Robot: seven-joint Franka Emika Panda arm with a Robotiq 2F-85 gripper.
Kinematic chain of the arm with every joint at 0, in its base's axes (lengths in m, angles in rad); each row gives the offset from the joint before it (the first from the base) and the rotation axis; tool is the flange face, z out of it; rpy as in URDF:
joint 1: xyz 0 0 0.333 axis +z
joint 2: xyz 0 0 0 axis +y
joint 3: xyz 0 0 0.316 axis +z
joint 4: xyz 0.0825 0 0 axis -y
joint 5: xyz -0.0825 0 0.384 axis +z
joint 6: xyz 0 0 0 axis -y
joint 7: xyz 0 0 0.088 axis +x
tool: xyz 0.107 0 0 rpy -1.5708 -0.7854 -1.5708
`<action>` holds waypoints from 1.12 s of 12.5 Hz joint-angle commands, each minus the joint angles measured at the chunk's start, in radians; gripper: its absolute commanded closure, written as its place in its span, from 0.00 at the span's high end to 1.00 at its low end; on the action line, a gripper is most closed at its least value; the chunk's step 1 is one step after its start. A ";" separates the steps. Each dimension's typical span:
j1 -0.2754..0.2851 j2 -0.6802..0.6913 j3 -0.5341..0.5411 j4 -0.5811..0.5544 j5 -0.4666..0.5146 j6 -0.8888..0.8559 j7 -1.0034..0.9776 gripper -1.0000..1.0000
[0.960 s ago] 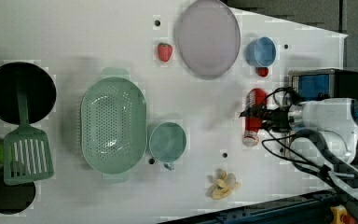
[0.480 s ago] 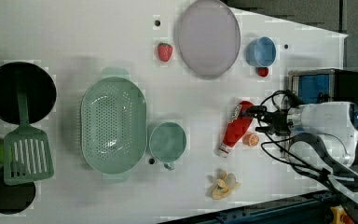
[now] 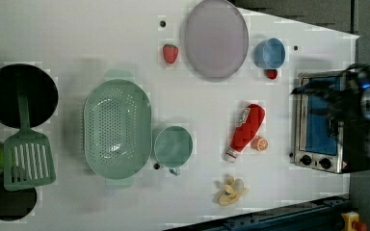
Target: Pick ketchup from plate and place it on table.
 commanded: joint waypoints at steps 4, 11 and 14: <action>0.002 -0.050 -0.002 0.365 0.011 -0.419 0.117 1.00; 0.001 -0.050 -0.003 0.457 0.011 -0.596 0.117 1.00; 0.001 -0.048 -0.003 0.456 0.011 -0.596 0.117 1.00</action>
